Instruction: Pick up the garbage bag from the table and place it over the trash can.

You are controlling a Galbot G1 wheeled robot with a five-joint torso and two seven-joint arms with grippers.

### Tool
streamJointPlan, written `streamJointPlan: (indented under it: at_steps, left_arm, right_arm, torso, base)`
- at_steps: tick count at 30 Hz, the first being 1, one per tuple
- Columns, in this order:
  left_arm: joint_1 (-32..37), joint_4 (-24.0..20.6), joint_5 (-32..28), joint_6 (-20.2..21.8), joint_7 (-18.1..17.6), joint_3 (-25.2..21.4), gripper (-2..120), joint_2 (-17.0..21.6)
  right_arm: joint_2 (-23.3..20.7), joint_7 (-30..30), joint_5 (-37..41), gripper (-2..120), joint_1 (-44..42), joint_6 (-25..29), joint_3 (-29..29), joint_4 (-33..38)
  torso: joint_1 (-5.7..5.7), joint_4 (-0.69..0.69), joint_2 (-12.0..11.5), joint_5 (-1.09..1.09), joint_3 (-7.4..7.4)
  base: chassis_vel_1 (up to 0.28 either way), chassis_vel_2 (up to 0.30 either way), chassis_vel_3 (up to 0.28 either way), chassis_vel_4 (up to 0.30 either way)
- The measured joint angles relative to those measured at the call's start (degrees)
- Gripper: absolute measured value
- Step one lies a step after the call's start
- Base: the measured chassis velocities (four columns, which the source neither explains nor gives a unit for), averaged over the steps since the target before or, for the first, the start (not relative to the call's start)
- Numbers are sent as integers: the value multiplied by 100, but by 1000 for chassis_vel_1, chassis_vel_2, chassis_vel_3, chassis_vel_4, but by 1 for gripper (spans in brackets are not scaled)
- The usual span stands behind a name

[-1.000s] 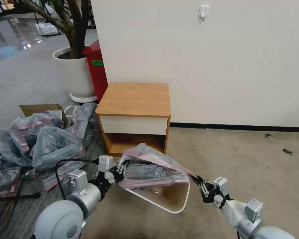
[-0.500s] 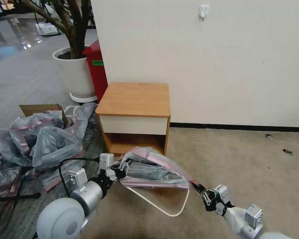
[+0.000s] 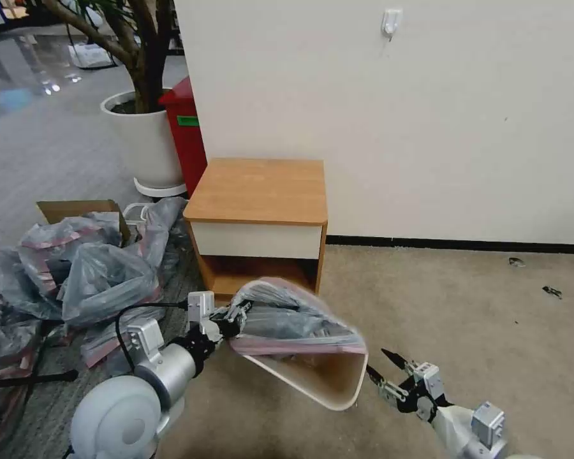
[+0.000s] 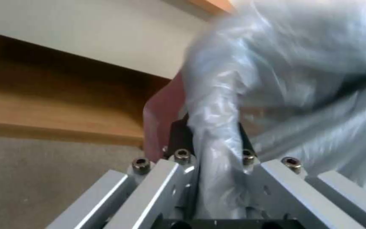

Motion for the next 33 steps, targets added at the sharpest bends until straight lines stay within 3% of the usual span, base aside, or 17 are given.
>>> streamJointPlan:
  at_steps: [7,14,18,21,25,28,33]
  left_arm:
    - [35,-7,26,5,-14,-38,3,-21]
    - [80,21,63,9,-21,-44,3,-14]
    - [101,80,209,4,-27,-28,3,4]
    - [119,151,371,-23,-32,-9,3,14]
    - [93,227,485,-44,-37,17,3,22]
    - [77,258,528,-54,-38,30,3,23]
    - [20,393,684,-142,-38,62,3,-4]
  right_arm:
    - [75,-27,-28,98,2,78,0,-110]
    - [276,46,-6,100,-55,216,133,-179]
    - [528,781,63,100,-32,209,220,-41]
    - [889,1903,274,100,132,188,333,318]
    - [1100,2520,570,100,329,302,402,779]
    - [1151,2623,741,100,400,330,426,982]
    - [1251,2784,2159,100,554,103,243,2099]
  torso:
    - [0,0,0,2,0]
    - [0,1,0,1,0]
    - [0,0,0,2,0]
    - [0,0,0,1,0]
    - [0,1,0,1,0]
    - [0,1,0,1,0]
    - [0,1,0,0,0]
  base:
    - [0,0,0,0]
    - [0,0,0,0]
    - [0,0,0,0]
    - [0,0,0,0]
    - [0,0,0,0]
    - [0,0,0,0]
    - [0,0,0,0]
